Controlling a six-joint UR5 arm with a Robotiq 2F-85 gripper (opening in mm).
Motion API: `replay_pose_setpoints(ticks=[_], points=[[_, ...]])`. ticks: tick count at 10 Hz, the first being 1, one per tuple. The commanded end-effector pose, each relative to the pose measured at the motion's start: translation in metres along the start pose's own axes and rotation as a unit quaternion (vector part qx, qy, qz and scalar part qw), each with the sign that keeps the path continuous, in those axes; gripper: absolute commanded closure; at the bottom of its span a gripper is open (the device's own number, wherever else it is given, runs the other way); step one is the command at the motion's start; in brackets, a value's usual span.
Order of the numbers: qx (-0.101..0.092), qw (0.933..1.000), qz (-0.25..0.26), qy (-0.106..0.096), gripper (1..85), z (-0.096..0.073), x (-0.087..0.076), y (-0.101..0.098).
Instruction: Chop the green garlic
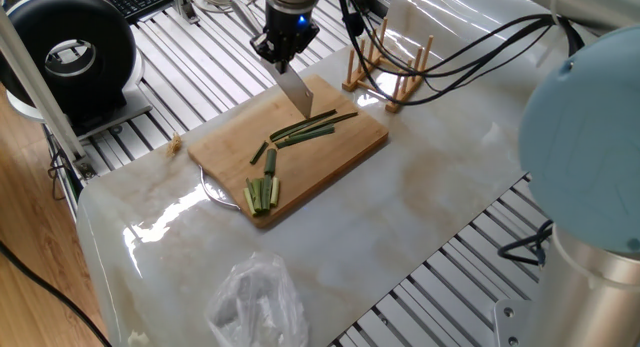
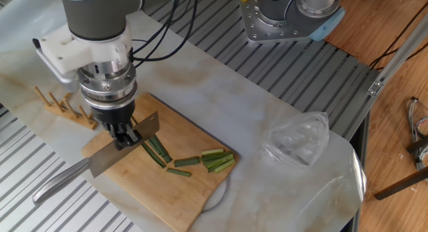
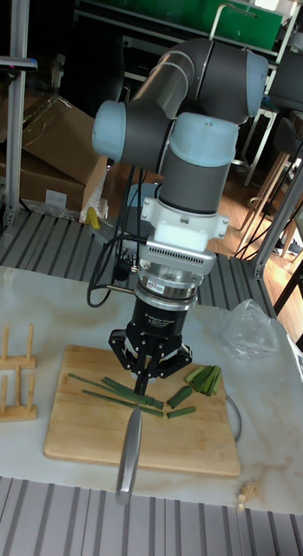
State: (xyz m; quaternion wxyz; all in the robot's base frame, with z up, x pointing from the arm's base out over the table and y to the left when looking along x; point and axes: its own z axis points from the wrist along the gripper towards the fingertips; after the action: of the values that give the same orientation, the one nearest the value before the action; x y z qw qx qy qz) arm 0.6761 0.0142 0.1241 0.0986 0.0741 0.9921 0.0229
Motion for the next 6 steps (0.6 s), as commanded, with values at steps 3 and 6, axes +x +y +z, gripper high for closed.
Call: replay_pose_setpoints(ticks=[3,6], points=[[0.003,0.9999,0.014,0.005,84.3,0.007,0.016,-0.010],[0.005,0.9997,0.023,-0.003,84.7,0.011,0.017,-0.006]])
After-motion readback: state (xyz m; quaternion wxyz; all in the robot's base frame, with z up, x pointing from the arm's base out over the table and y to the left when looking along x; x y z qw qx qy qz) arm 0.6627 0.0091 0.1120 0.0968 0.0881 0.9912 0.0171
